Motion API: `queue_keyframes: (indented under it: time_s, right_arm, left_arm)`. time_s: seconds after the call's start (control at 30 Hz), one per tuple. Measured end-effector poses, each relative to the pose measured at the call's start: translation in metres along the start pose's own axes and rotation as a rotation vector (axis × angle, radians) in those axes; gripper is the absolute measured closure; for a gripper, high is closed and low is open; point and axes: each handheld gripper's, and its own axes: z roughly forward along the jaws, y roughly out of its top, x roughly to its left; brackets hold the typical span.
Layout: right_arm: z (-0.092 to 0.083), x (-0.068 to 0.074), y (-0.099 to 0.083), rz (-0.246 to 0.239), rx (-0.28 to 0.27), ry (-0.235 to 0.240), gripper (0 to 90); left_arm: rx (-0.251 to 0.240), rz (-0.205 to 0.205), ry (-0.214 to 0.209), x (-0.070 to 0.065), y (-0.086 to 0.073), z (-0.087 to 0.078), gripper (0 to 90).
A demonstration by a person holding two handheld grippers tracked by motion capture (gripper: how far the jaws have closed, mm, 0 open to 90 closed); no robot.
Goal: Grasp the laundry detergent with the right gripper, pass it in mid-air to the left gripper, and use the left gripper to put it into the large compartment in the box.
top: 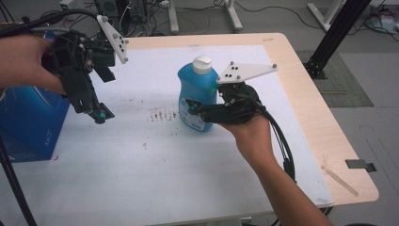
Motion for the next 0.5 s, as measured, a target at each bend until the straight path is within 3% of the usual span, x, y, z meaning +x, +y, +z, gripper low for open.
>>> queue_keyframes:
  time_s: [0.33,0.5]
  right_arm:
    - [-0.0033,-0.0001,0.0022,-0.006,0.009,0.014,46.3]
    - [-0.0093,0.0003,0.01,-0.025,0.01,0.062,46.2]
  left_arm:
    - [-0.026,0.001,0.0,-0.0028,0.002,-0.0047,1.7]
    - [-0.041,0.004,-0.005,-0.0056,0.0045,-0.0089,1.7]
